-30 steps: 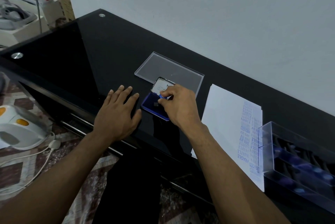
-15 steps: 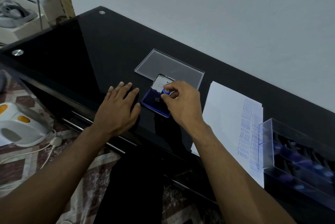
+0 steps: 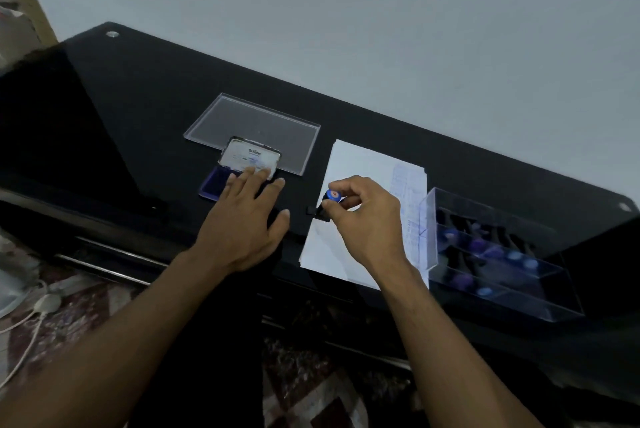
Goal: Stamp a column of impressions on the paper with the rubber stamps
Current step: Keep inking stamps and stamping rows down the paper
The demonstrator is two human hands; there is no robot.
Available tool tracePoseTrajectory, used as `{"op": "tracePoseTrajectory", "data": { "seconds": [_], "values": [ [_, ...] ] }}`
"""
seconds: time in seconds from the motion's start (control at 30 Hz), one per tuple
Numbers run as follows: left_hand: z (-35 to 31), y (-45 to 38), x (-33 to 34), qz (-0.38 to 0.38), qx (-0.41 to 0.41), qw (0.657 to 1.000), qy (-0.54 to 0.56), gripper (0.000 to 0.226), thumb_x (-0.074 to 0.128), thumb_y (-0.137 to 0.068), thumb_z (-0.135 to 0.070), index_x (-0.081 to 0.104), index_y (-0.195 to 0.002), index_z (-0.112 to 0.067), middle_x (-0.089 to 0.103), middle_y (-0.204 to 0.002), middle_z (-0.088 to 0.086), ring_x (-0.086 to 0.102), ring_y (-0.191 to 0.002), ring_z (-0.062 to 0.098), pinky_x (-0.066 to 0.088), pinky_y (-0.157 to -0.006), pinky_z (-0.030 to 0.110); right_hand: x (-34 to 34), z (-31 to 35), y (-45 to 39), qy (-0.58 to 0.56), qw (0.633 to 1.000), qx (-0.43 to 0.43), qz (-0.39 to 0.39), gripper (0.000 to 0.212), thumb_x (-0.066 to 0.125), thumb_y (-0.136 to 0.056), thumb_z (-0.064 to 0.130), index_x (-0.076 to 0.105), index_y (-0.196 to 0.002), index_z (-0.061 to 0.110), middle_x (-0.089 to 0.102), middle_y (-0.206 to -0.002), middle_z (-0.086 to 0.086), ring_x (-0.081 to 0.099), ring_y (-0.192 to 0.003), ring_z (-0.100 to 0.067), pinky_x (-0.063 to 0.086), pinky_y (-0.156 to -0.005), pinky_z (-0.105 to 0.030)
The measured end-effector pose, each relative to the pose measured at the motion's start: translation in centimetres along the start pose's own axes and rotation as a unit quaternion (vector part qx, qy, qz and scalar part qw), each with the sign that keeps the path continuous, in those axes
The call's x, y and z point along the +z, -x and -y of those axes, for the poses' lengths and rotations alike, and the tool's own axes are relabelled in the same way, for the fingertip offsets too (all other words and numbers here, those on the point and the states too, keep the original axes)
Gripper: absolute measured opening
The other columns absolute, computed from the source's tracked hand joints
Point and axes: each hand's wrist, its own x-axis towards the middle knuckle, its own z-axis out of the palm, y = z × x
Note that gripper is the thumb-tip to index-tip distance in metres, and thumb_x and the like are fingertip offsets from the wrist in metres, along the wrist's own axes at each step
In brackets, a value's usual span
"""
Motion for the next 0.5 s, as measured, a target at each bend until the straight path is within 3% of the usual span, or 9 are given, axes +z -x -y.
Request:
{"op": "tracePoseTrajectory", "data": {
  "seconds": [0.1,0.37,0.5],
  "values": [
    [-2.8,-0.3,1.0,0.019,0.029,0.999,0.004,0.068,0.03,-0.095,-0.054,0.039,-0.152,-0.019,0.031,-0.162,0.011,0.018,-0.153,0.029,0.016,-0.125,0.051,-2.4,-1.6,1.0,0.01,0.999,0.023,-0.02,0.016,0.077,-0.083,0.016,0.074,-0.097,0.022,0.07,-0.096,0.009,0.065,-0.076,-0.002,0.051,-0.075,-0.015],
    [-8.1,-0.9,3.1,0.047,0.08,0.995,0.024,0.071,0.022,-0.095,-0.057,0.036,-0.154,-0.02,0.026,-0.165,0.007,0.01,-0.155,0.026,0.008,-0.126,0.047,-7.5,-5.0,2.9,0.032,0.997,0.051,-0.053,0.012,0.077,-0.082,0.015,0.074,-0.092,0.021,0.069,-0.094,0.009,0.064,-0.073,-0.002,0.045,-0.067,-0.005],
    [-9.9,-1.1,3.8,0.052,0.1,0.993,0.03,0.072,0.022,-0.095,-0.058,0.036,-0.155,-0.019,0.025,-0.165,0.008,0.009,-0.156,0.025,0.008,-0.126,0.047,-8.8,-6.3,3.7,0.044,0.996,0.051,-0.064,0.012,0.078,-0.082,0.015,0.075,-0.093,0.019,0.069,-0.093,0.009,0.065,-0.074,-0.004,0.055,-0.074,-0.019]
  ]
}}
